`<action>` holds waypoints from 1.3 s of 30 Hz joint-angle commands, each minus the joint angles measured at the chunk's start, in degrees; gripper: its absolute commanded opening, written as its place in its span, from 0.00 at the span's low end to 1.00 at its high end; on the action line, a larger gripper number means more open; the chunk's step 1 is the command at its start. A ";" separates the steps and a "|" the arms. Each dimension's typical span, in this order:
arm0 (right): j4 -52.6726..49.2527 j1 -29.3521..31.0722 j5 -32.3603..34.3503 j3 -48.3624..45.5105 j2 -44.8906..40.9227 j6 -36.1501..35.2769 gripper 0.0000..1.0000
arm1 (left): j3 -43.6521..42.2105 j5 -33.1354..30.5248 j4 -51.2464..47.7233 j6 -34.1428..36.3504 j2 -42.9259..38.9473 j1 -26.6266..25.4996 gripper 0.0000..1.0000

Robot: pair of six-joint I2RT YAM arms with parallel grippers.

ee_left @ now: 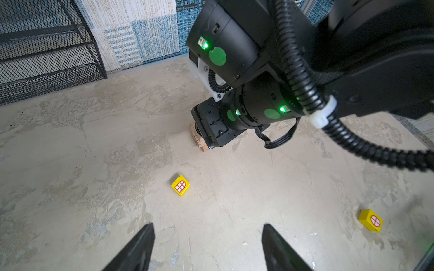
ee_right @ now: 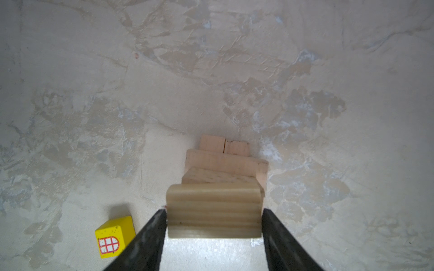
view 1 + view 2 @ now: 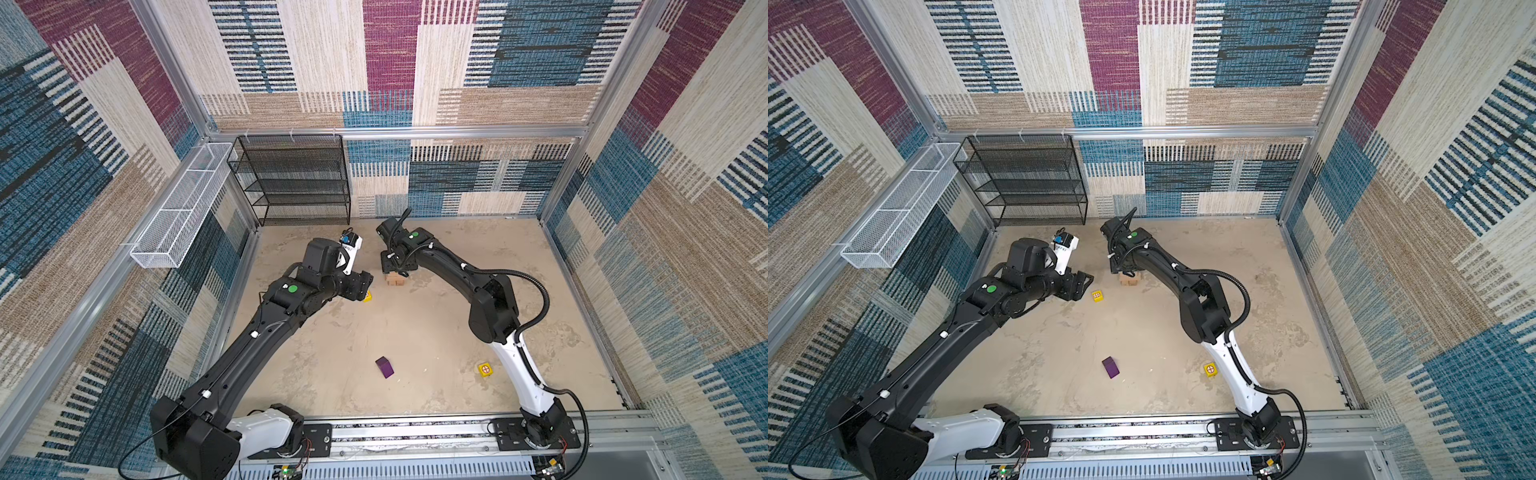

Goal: Build the wood block tower
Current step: 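Open the right gripper and lift it off the stack, then bring the left gripper beside the stack while the right gripper hovers near it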

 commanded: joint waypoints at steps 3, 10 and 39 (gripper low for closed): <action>-0.05 0.06 0.70 0.49 0.19 0.84 0.65 | -0.10 0.72 1.41 -0.42 -0.33 0.07 0.76; -0.11 0.06 0.17 1.31 -1.17 1.57 0.78 | -0.19 -0.17 1.53 -0.58 -0.66 0.25 0.76; 33.35 -4.74 -2.70 -52.44 -40.94 -6.13 0.68 | 10.51 3.63 7.85 -16.42 28.09 4.29 0.00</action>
